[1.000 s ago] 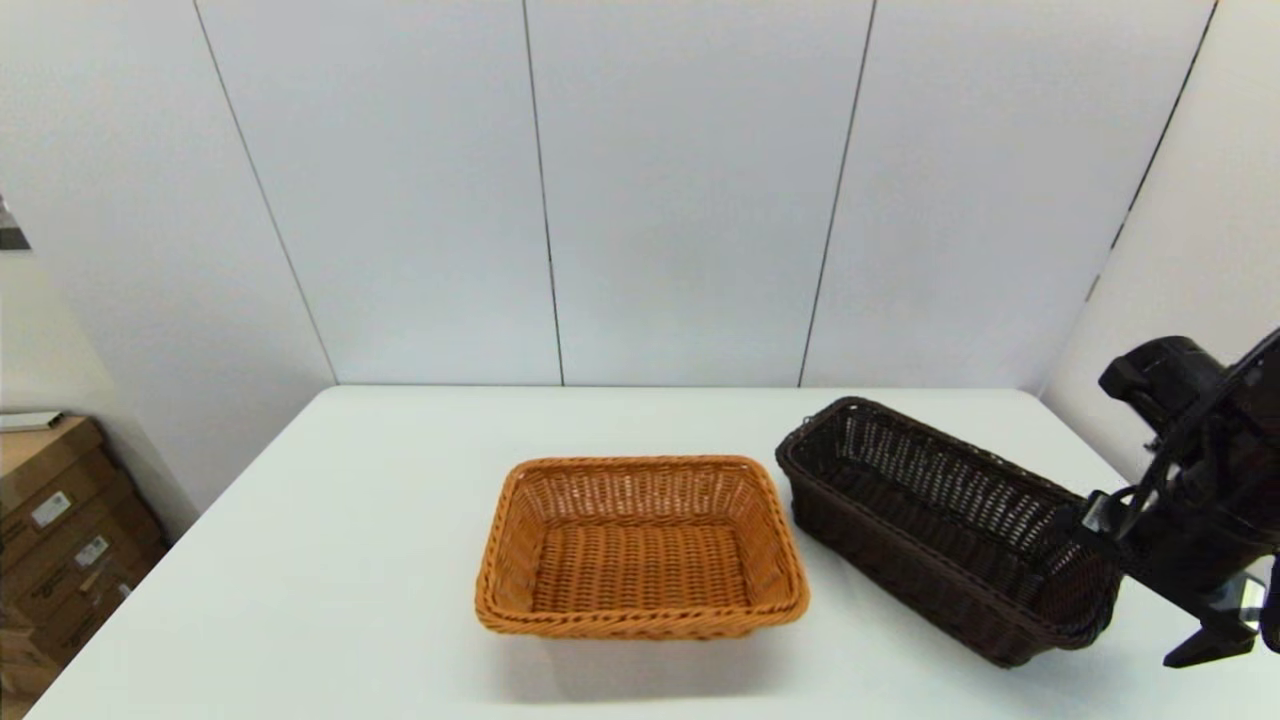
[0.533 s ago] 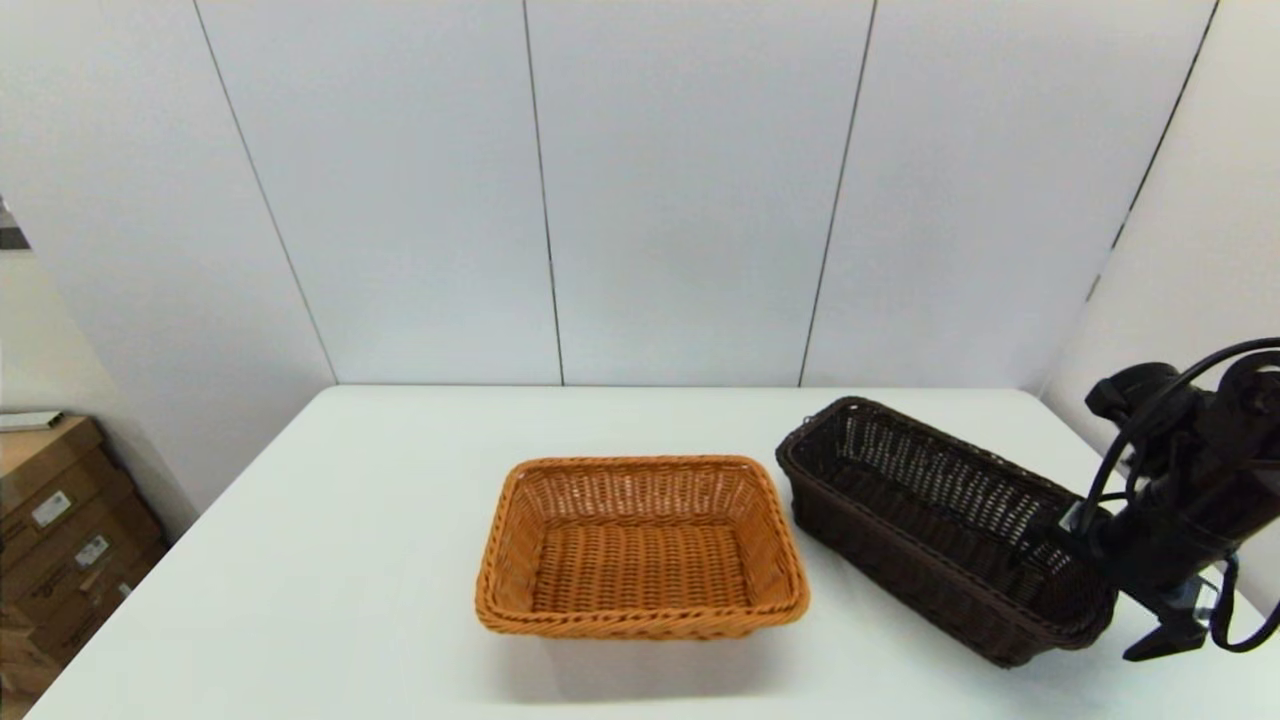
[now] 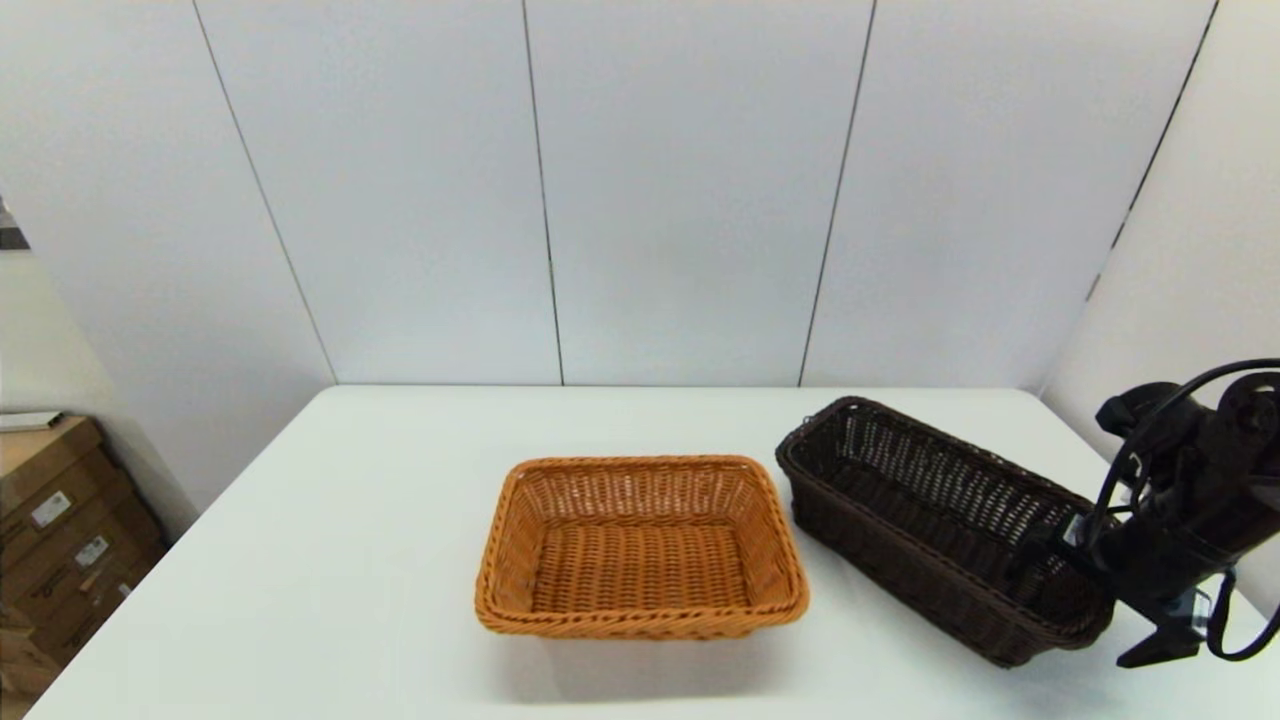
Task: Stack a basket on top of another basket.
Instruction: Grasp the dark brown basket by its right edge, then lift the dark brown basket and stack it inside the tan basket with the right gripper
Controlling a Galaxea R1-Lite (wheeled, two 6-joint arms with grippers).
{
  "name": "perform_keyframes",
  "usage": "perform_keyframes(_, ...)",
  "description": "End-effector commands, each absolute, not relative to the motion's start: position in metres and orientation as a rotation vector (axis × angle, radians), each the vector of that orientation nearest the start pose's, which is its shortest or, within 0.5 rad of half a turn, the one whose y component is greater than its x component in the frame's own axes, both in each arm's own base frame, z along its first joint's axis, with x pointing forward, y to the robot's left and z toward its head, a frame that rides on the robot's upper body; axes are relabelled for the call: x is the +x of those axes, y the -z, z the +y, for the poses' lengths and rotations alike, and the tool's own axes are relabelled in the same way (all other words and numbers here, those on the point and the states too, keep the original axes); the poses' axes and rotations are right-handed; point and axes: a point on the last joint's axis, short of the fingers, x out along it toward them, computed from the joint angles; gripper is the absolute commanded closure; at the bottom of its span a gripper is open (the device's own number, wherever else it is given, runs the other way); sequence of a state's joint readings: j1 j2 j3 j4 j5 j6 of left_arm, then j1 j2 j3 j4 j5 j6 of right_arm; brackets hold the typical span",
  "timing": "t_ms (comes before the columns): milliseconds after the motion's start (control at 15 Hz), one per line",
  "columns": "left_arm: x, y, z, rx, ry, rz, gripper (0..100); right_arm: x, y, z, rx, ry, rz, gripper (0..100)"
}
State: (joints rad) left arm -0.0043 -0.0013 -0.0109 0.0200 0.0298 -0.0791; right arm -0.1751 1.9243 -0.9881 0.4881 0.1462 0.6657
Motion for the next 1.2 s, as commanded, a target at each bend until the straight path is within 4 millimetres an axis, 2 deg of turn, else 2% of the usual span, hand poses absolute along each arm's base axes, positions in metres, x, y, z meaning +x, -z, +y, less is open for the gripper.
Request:
perform_keyframes(67, -0.024, -0.076, 0.001, -0.08, -0.026, 0.007, 0, 0.283, -0.08, -0.05, 0.771, 0.491, 1.35, 100)
perform_keyframes(400, -0.024, -0.076, 0.001, -0.08, -0.026, 0.007, 0, 0.283, -0.081, -0.054, 0.78, 0.498, 1.337, 100)
perform_keyframes(800, -0.024, -0.076, 0.001, -0.08, -0.026, 0.007, 0, 0.279, -0.094, -0.058, 0.788, 0.501, 1.289, 100)
perform_keyframes(1000, -0.024, -0.076, 0.001, -0.08, -0.026, 0.007, 0, 0.275, -0.127, -0.074, 0.814, 0.504, 1.167, 100)
perform_keyframes(1067, -0.024, -0.076, 0.001, -0.08, -0.026, 0.007, 0, 0.269, -0.147, -0.08, 0.809, 0.505, 1.134, 100)
perform_keyframes(1133, -0.024, -0.076, 0.001, -0.08, -0.026, 0.007, 0, 0.265, -0.16, -0.083, 0.808, 0.508, 1.12, 100)
perform_keyframes(1200, -0.024, -0.076, 0.001, -0.08, -0.026, 0.007, 0, 0.257, -0.184, -0.086, 0.791, 0.498, 1.083, 100)
